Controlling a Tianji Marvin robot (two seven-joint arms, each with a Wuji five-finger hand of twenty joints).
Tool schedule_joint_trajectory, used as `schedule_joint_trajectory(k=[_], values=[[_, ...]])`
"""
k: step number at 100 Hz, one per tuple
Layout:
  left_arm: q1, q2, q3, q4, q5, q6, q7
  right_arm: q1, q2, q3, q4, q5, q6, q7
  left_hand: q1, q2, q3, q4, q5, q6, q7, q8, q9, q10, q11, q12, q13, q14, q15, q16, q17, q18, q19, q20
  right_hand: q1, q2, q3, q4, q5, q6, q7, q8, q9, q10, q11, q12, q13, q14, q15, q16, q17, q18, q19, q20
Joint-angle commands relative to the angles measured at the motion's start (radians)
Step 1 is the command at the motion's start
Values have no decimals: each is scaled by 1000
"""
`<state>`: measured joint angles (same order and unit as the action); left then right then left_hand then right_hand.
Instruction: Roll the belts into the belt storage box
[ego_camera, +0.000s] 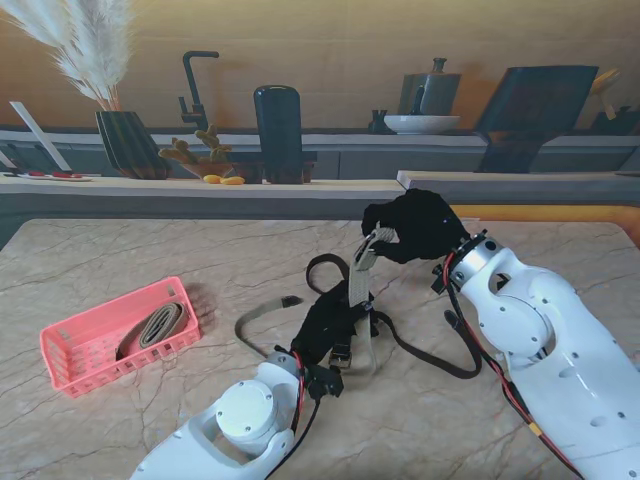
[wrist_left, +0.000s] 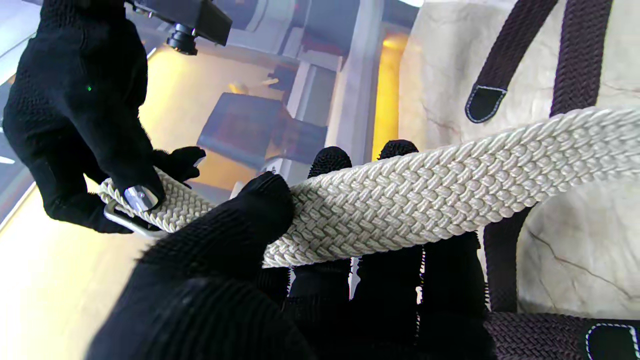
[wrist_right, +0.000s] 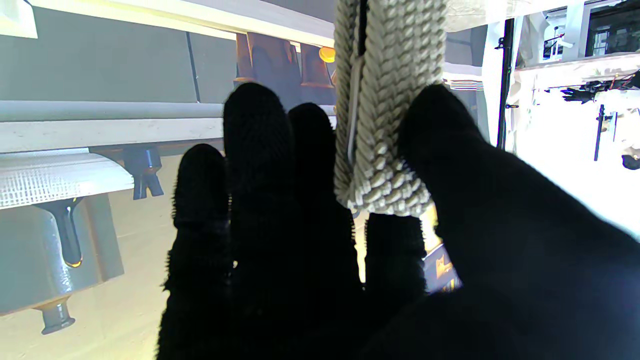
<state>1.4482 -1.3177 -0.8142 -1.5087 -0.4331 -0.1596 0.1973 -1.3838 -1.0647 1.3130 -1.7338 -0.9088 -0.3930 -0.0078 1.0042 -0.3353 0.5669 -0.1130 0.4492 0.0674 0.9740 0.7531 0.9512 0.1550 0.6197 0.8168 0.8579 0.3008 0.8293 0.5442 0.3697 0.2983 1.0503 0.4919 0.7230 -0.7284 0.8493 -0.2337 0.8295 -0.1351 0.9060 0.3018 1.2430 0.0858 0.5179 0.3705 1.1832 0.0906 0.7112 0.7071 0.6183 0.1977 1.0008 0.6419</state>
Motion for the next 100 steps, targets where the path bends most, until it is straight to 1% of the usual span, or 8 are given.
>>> schedule_joint_trajectory(k=[1, 10, 23, 41, 76, 85, 89, 100], values=[[-1, -10, 5, 3, 13, 12, 1, 1, -3, -4, 2, -15, -7, -6, -80, -41, 28, -3, 57, -50, -34, -56, 24, -1, 111, 13, 55, 17, 69, 30, 27, 25, 79, 39, 77, 40, 69, 32, 49, -104, 130, 34, 27, -26, 34, 10, 31, -24, 1, 10, -15, -8, 14, -5], [-7, -17, 11, 11, 34, 27, 22, 2, -1, -10, 6, -29, -15, -12, -78, -50, -7, -2, 95, -31, -36, -93, 50, -9, 177, -16, 86, 10, 115, 33, 43, 29, 122, 60, 78, 38, 70, 33, 49, -102, 129, 34, 28, -25, 35, 10, 32, -24, 2, 11, -15, -7, 15, -5], [-9, -20, 16, 9, 66, 43, 42, 5, 1, -28, 18, -60, -30, -30, 55, 17, -96, -9, 122, 2, -45, -160, 72, 12, 182, -105, 115, 20, 122, 4, 67, 37, 138, 60, 82, 30, 71, 36, 55, -90, 128, 29, 32, -17, 36, 6, 36, -20, 6, 12, -13, -4, 18, -5], [0, -23, 13, -7, 69, 59, 61, 14, 6, -64, 43, -108, -54, -56, 168, 89, -255, 10, 111, 18, -86, -207, 37, 46, 39, -270, 83, 31, 79, -1, 42, 32, 114, 54, 80, 29, 72, 40, 56, -83, 127, 25, 35, -16, 40, 1, 40, -19, 11, 11, -11, -2, 21, -5], [12, -39, 5, -17, 37, 67, 116, 6, 7, -121, 84, -133, -42, -90, 235, 168, -462, 32, 43, -26, -171, -232, -100, 9, -111, -410, -107, -27, -124, -41, -76, -10, 18, 37, 76, 26, 75, 51, 50, -63, 122, 18, 35, -7, 49, -4, 44, -16, 19, 11, -13, -1, 22, -7], [15, -39, 0, -21, 28, 67, 119, -6, 6, -125, 85, -123, -36, -90, 185, 154, -471, 50, 6, -28, -203, -242, -147, 1, -145, -422, -152, -45, -168, -56, -96, -13, 3, 32, 75, 33, 73, 53, 45, -59, 119, 16, 33, -4, 51, -5, 43, -14, 19, 11, -14, 0, 22, -8], [16, -39, -1, -20, 21, 63, 119, -13, 6, -125, 84, -119, -34, -86, -17, 103, -239, 35, -8, -18, -255, -234, -174, 1, -161, -429, -173, -47, -191, -55, -108, -9, -7, 31, 76, 36, 71, 54, 43, -53, 117, 15, 31, -2, 51, -6, 39, -15, 18, 10, -16, 1, 22, -8], [18, -38, -5, -18, 1, 46, 112, -30, 7, -124, 81, -123, -32, -90, -227, 74, -173, 63, -47, 4, -347, -236, -243, -1, -197, -442, -223, -66, -250, -69, -135, -3, -43, 17, 77, 51, 65, 55, 37, -47, 112, 12, 23, 1, 51, -9, 32, -12, 15, 8, -18, 1, 22, -8]])
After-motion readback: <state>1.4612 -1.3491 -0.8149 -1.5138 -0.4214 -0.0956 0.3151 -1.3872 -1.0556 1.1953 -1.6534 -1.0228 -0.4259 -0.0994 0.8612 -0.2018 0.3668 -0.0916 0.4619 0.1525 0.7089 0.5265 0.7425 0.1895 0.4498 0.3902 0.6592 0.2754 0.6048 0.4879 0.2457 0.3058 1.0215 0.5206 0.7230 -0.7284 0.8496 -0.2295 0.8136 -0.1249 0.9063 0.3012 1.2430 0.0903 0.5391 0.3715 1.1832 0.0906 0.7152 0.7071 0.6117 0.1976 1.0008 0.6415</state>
